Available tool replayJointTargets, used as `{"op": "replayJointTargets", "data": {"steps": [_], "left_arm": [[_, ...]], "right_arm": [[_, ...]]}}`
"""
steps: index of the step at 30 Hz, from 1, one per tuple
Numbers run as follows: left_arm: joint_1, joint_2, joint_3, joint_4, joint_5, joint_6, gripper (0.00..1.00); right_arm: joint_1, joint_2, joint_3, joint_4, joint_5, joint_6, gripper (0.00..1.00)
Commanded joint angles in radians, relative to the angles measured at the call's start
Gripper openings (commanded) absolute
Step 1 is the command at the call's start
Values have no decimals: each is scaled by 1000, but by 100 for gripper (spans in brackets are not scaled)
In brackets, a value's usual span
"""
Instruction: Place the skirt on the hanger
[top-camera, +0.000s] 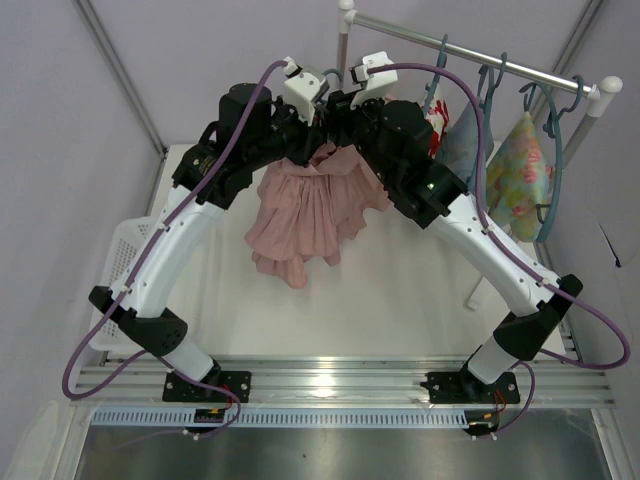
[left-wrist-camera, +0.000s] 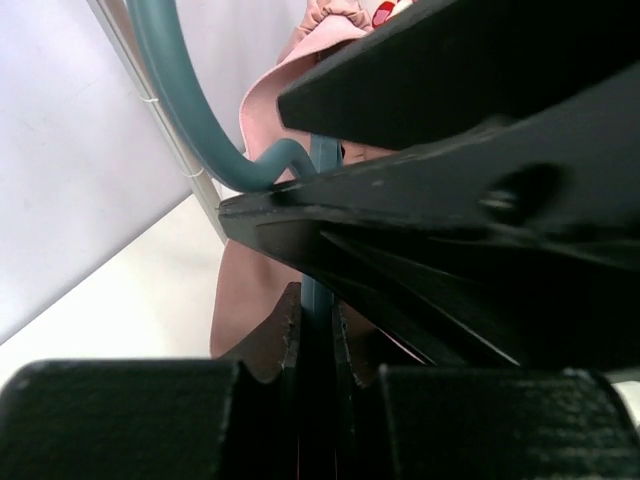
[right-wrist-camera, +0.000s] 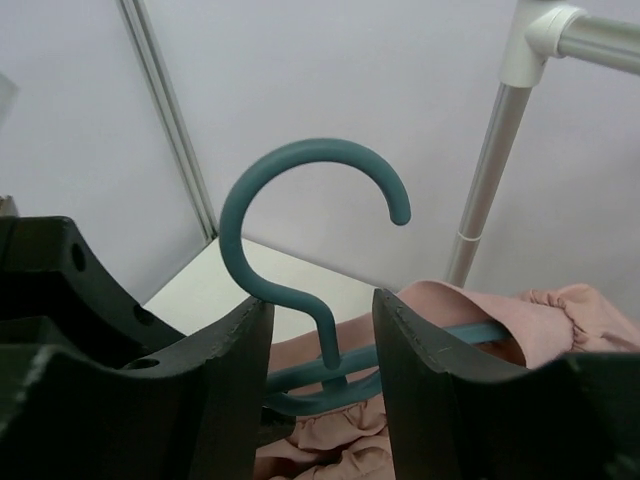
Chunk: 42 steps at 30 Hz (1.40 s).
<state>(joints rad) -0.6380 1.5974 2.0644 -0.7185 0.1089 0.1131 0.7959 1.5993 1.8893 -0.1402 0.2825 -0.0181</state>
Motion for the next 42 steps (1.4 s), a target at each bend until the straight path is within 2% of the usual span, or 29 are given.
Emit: {"op": "replayJointTargets", "data": {"steps": [1, 4, 5, 7, 8, 11, 12, 13, 15, 16, 19, 21, 25, 31, 39, 42], "left_arm": [[0, -77, 3, 110, 35, -4, 0], [0, -83, 0, 120, 49, -9, 1], [0, -83, 0, 120, 46, -9, 1], [0, -86, 0, 117, 43, -7, 1], [0, -89, -1, 119, 44, -9, 2], [0, -122, -29, 143, 43, -12, 10], [0, -132, -61, 154, 35, -16, 16], [-2, -145, -73, 165, 28, -16, 34], [0, -181, -102, 191, 5, -18, 49], [0, -189, -107, 198, -11, -21, 67], [11, -212, -92, 206, -43, -46, 87], [18, -217, -66, 189, -28, -38, 92], [31, -214, -43, 133, 1, -4, 92], [74, -174, -29, 15, 121, 36, 75], [80, -166, -75, -21, 190, 83, 74], [86, -146, -87, -25, 189, 77, 66]], "right_arm": [[-4, 14, 50, 20, 21, -11, 49], [-3, 19, 50, 33, 11, -23, 31], [-4, 19, 51, 33, 7, -29, 18], [-4, 19, 54, 43, 15, -37, 5], [-4, 19, 54, 47, 21, -45, 0], [-12, 14, 53, 65, 32, -52, 0], [-15, 11, 51, 71, 29, -49, 0], [-24, 4, 44, 83, 24, -49, 0], [-35, -5, 33, 97, 1, -49, 0], [-38, -9, 22, 111, -5, -54, 0], [-47, -18, 14, 123, -28, -71, 0], [-49, -15, 21, 122, -40, -72, 0], [-49, -21, 21, 120, -66, -79, 0], [-50, -27, 19, 111, -91, -75, 0], [-50, -30, 22, 111, -101, -66, 0], [-52, -32, 22, 117, -118, -56, 0]]}}
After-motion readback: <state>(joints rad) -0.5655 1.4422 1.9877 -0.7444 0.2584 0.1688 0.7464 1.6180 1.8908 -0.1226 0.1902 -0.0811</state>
